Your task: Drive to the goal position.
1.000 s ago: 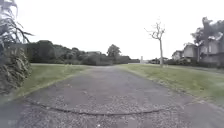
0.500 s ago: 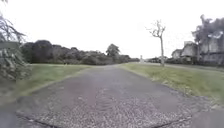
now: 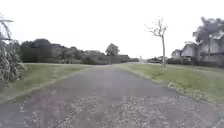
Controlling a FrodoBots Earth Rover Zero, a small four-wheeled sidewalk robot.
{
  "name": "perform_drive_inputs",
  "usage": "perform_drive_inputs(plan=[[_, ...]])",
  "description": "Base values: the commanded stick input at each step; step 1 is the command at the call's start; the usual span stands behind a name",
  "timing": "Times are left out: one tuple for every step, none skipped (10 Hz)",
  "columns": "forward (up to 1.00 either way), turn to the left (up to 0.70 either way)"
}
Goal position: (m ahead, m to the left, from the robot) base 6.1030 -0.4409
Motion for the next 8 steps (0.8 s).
perform_drive_inputs(plan=[[0.70,0.00],[0.70,0.00],[0.70,0.00],[0.70,0.00],[0.70,0.00],[0.70,0.00],[0.70,0.00],[0.70,0.03]])
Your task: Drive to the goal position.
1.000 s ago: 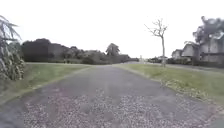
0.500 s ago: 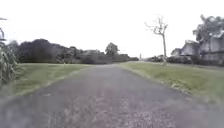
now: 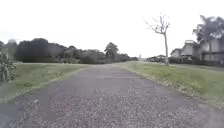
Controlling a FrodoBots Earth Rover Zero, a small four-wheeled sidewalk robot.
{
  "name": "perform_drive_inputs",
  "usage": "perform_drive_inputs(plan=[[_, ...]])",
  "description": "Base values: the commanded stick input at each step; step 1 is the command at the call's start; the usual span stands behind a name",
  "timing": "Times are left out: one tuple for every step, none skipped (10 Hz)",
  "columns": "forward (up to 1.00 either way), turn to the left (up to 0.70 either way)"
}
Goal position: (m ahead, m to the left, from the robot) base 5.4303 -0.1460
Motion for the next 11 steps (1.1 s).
perform_drive_inputs(plan=[[0.70,0.00],[0.70,0.00],[0.70,0.35],[0.70,0.29],[0.70,0.06],[0.70,0.00],[0.70,0.00],[0.70,0.00],[0.70,0.02],[0.70,0.06],[0.70,0.35]])
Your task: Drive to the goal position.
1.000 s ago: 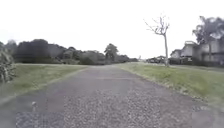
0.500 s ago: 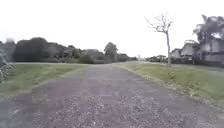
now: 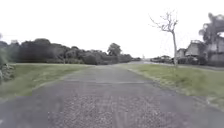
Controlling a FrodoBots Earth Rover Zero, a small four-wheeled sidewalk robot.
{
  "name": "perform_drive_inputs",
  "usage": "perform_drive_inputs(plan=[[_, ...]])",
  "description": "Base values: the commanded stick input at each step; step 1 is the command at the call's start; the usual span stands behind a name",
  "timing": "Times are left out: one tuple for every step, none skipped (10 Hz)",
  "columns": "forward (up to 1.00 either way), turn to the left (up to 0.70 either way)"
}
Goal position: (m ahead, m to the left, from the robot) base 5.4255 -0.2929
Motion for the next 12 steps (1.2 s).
perform_drive_inputs(plan=[[0.70,0.32],[0.70,0.25],[0.70,0.00],[0.70,0.00],[0.70,0.00],[0.70,0.10],[0.70,0.32],[0.70,0.35],[0.70,0.35],[0.70,0.35],[0.70,0.14],[0.70,0.00]])
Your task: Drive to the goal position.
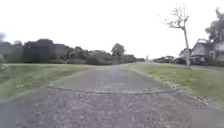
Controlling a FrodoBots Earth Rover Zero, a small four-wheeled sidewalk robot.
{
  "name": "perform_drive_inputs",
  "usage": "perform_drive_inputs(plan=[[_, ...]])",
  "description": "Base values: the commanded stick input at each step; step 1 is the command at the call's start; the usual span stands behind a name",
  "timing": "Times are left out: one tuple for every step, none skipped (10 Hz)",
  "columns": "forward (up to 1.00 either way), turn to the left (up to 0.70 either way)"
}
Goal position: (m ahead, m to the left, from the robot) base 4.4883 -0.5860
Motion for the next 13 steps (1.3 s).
perform_drive_inputs(plan=[[0.70,0.00],[0.70,0.00],[0.70,0.00],[0.70,0.00],[0.70,0.00],[0.70,0.00],[0.70,0.00],[0.70,0.00],[0.70,0.00],[0.70,0.00],[0.70,0.02],[0.70,0.00],[0.70,0.00]])
